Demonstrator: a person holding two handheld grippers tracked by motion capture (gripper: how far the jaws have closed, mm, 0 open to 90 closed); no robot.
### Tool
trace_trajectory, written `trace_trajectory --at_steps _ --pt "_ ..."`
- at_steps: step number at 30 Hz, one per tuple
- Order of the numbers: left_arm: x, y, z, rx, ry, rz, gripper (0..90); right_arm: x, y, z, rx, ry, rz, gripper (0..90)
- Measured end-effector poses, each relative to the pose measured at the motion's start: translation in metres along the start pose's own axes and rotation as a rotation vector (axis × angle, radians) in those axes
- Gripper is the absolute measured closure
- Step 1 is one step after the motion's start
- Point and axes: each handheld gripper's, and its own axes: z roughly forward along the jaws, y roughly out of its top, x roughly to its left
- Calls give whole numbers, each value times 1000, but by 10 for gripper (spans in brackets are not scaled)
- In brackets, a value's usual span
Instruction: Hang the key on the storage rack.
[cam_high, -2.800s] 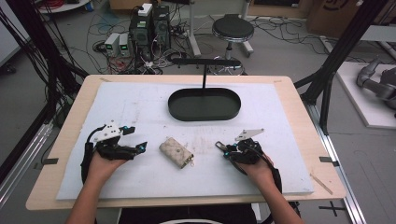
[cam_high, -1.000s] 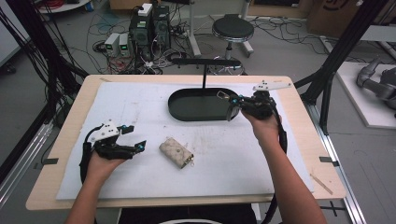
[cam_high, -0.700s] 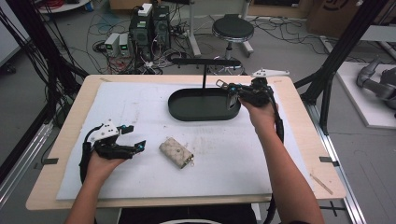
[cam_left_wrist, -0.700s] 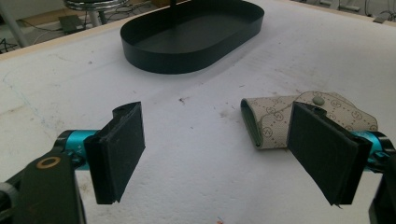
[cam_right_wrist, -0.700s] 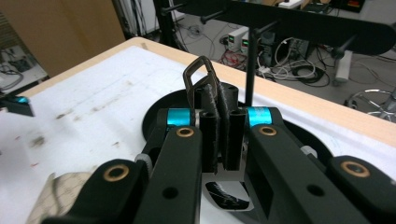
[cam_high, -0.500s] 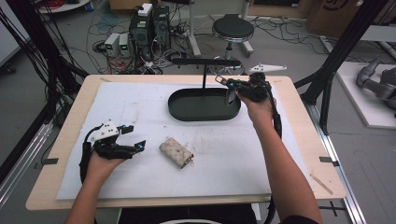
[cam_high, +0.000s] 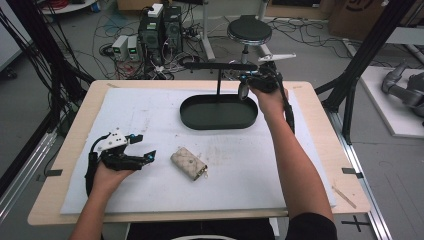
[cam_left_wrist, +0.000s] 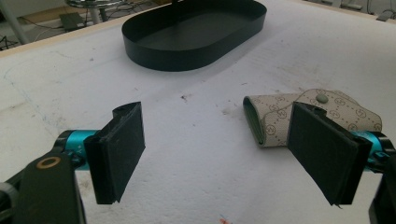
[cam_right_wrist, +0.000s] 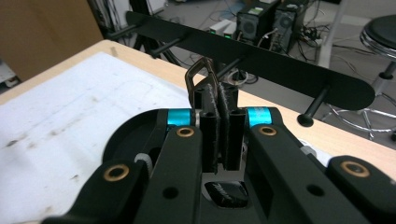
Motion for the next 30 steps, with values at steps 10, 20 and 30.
trace_trajectory --at_steps 10,20,30 --pt "1 -1 0 3 0 -5 194 -8 -2 16 18 -33 22 889" --pt "1 -2 0 3 4 -10 194 -6 -2 22 11 -99 25 882" --pt "1 -3 1 7 -1 -11 194 10 4 10 -7 -167 -63 686"
